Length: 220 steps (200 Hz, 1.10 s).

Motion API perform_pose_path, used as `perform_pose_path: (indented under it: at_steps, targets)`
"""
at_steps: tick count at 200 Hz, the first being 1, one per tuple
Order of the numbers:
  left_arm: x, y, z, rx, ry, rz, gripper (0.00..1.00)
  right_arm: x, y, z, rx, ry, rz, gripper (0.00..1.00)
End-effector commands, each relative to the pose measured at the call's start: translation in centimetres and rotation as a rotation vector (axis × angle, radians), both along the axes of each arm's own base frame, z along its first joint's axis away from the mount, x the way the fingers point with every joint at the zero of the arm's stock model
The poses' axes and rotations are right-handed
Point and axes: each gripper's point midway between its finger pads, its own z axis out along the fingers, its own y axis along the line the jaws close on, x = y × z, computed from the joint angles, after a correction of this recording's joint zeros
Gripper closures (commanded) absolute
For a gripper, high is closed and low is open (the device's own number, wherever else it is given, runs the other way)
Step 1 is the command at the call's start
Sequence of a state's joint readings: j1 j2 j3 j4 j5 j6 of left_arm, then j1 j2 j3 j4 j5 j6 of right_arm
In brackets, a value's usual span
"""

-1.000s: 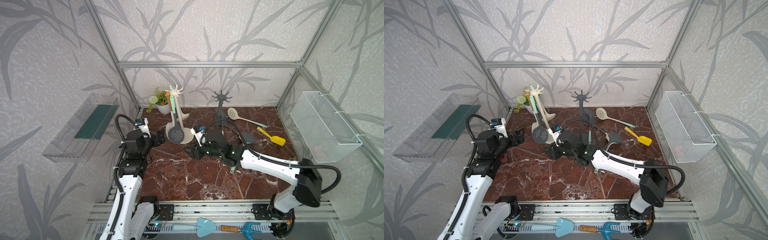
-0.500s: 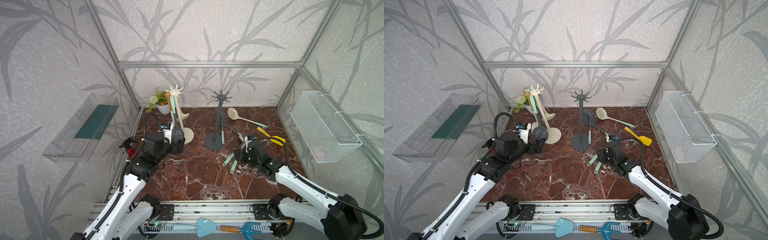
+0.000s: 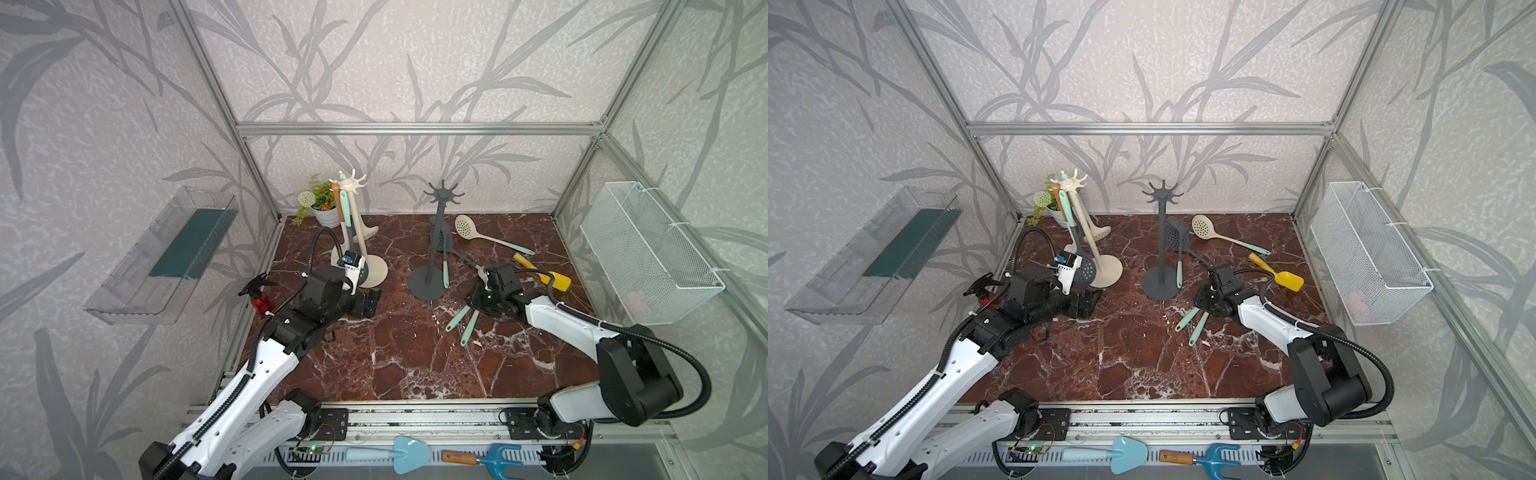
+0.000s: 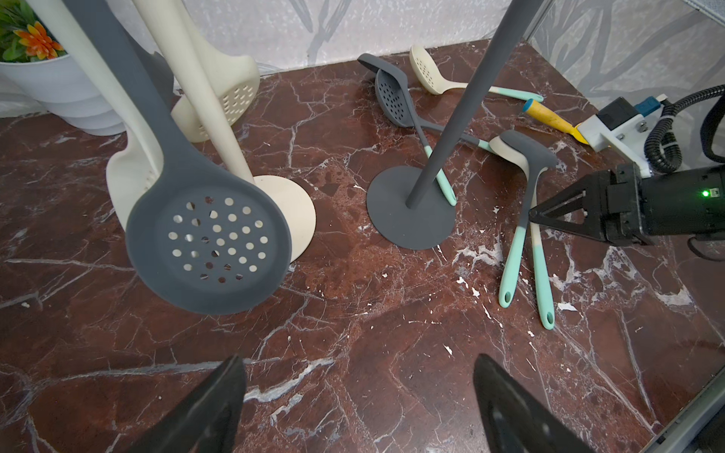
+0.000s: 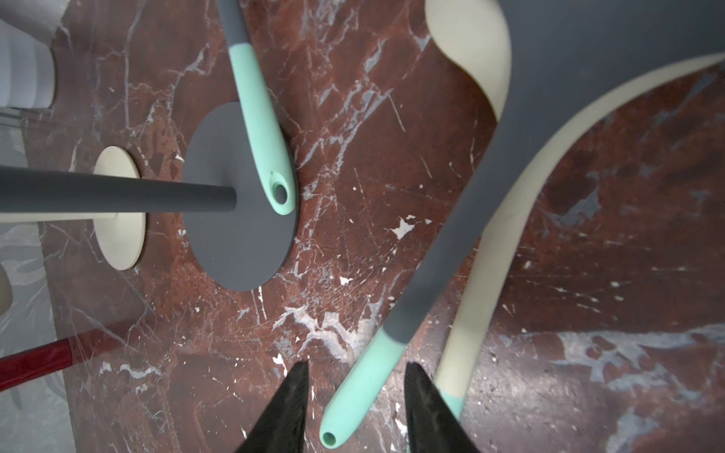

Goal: Hang the skimmer on the kitchen utensil rack
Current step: Pick up the skimmer from the center of the board.

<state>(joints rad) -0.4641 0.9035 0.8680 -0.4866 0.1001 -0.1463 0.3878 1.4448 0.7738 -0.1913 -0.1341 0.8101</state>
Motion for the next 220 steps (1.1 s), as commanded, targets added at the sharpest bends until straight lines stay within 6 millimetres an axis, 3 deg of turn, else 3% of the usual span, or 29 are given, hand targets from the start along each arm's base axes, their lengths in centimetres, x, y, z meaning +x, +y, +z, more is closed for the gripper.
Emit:
perform_pose_path:
  at_steps: [1, 82, 105, 121, 143, 167, 195, 220]
  targets:
    - [-0.4, -0.3, 0.1, 0.013, -0.002, -0.035, 0.11, 0.6, -0.7, -0.5, 0.012, 0.044, -0.11, 0.58]
    - [-0.7, -0.7, 0.8, -0.02, -0.023, -0.058, 0.11, 3.0, -0.3, -2.9, 0.101, 0.08, -0.289, 0.63]
    - [-0.9, -0.8, 1.1, -0.027, -0.034, -0.065, 0.11, 3.9, 0.2, -3.0, 0.156, 0.07, -0.324, 0.75]
    - [-1.1, -0.9, 1.3, -0.033, -0.043, -0.082, 0.11, 4.2, 0.4, -3.0, 0.173, 0.071, -0.335, 0.9]
    - [-1.7, -1.3, 2.0, -0.056, -0.07, -0.118, 0.11, 4.2, 0.0, -0.9, 0.16, 0.029, -0.329, 0.97]
    - [-2.7, -2.3, 2.9, -0.094, -0.109, -0.192, 0.11, 3.9, -0.6, 3.4, 0.162, -0.055, -0.316, 1.0]
    - [-4.1, -4.5, 4.5, -0.164, -0.185, -0.301, 0.13, 2.3, -1.0, 8.1, 0.221, -0.119, -0.309, 1.0]
    - [-5.5, -7.0, 5.1, -0.177, -0.255, -0.413, 0.15, 0.1, -0.8, 10.6, 0.341, -0.123, -0.32, 1.0]
